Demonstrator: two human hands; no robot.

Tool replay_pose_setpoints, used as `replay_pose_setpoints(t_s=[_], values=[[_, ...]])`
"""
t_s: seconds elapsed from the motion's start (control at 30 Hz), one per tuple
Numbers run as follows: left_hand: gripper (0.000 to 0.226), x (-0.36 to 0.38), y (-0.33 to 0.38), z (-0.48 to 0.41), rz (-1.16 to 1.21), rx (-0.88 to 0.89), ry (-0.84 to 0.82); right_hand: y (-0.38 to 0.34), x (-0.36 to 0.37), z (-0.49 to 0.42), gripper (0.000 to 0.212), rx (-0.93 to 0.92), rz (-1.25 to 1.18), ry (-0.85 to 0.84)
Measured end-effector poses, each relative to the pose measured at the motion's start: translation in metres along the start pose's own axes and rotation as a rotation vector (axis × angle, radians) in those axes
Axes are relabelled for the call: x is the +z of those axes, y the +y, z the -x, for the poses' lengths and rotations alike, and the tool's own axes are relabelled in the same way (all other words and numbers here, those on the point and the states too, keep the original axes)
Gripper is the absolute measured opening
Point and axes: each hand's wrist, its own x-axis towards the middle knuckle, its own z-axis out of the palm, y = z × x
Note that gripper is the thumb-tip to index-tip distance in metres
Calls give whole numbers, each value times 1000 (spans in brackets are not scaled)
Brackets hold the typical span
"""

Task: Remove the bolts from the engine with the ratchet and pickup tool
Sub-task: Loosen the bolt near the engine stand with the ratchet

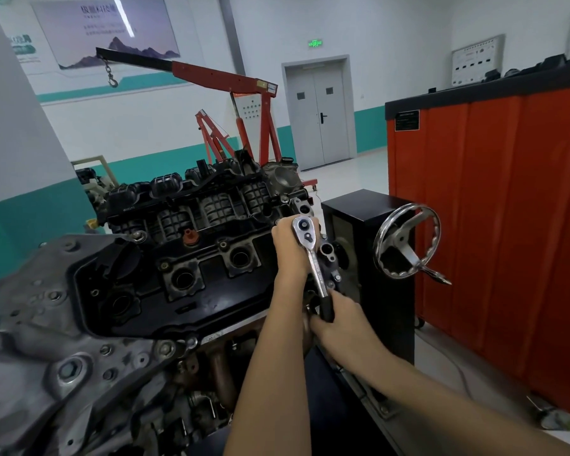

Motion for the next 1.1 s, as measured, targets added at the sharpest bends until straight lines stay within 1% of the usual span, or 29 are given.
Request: replay_pose_setpoints(t_s=[0.07,0.13,0.2,0.27,0.3,0.33,0.4,0.43,0.5,0.57,0.6,0.63,0.7,0.73,0.8,0.9,0.97,1.03,1.07,1.1], values=[[54,-2,-2,-1,7,-12,-14,2,-16,-6,13,-19,122,-15],[55,-4,-3,-1,-49,14,-63,4,-55,-19,12,-54,324,-93],[50,-6,-2,0,-115,54,-117,-3,-101,-43,11,-132,640,-160],[41,-8,-2,1,-121,78,-153,-21,-135,-69,11,-258,998,-147],[38,-8,-3,2,-100,76,-154,-29,-142,-77,10,-313,1104,-128],[38,-9,-5,2,-64,64,-135,-34,-143,-82,9,-347,1149,-112],[51,-9,-7,1,21,2,-63,-33,-130,-76,8,-308,1096,-79],[55,-8,-7,0,44,-36,-34,-26,-118,-65,11,-251,1000,-67],[59,-3,-4,-1,46,-71,-11,-9,-88,-38,12,-101,704,-60],[60,1,1,1,9,-66,-22,-2,-53,-12,11,25,332,-58],[60,3,2,1,-5,-61,-33,-2,-36,-4,15,40,188,-39],[60,3,3,2,1,-61,-35,-3,-21,1,19,37,100,-16],[58,1,4,4,39,-70,-30,-8,-5,3,23,19,49,16],[56,-2,3,4,46,-64,-37,-9,-7,2,24,10,85,27],[53,-9,1,3,-6,-33,-73,-7,-25,-6,23,-25,245,13],[54,-17,-3,3,-38,47,-138,-8,-70,-26,22,-64,476,-127],[56,-21,-3,4,-21,99,-159,-17,-99,-46,19,-135,699,-182],[56,-22,-3,7,6,111,-188,-29,-119,-65,8,-259,1001,-181],[57,-21,-3,9,27,98,-190,-33,-124,-70,4,-305,1086,-161],[57,-20,-3,10,46,69,-169,-34,-125,-71,5,-319,1108,-142]])
